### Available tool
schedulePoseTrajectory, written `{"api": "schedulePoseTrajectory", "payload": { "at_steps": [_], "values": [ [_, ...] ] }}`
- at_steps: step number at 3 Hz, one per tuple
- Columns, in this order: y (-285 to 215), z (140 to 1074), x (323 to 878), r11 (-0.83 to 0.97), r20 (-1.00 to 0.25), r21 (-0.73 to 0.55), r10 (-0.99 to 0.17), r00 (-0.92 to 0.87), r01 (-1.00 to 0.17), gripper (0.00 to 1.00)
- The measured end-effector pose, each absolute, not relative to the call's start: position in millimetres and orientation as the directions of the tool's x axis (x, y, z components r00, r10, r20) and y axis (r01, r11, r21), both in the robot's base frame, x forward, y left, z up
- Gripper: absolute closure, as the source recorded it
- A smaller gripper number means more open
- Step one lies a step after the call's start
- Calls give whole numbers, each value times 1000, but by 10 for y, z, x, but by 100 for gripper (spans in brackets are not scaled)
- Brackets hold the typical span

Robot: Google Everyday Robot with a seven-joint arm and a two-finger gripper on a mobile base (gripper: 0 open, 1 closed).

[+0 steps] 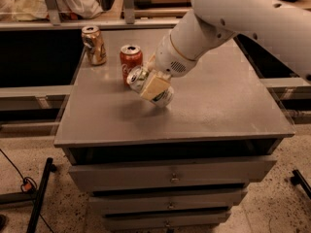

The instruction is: Knock 7up can over

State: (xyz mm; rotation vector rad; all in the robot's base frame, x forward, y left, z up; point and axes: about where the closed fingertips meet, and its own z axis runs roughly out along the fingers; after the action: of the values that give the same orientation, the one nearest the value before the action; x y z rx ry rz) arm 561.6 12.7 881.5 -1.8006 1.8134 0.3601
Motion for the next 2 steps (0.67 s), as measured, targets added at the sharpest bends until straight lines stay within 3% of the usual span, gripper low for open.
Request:
{"api": "schedulePoseTrajectory", "payload": {
  "at_steps": [2],
  "values": [
    [-487,8764,5738,-73,-191,-278,-973,129,-958,61]
  ]
}}
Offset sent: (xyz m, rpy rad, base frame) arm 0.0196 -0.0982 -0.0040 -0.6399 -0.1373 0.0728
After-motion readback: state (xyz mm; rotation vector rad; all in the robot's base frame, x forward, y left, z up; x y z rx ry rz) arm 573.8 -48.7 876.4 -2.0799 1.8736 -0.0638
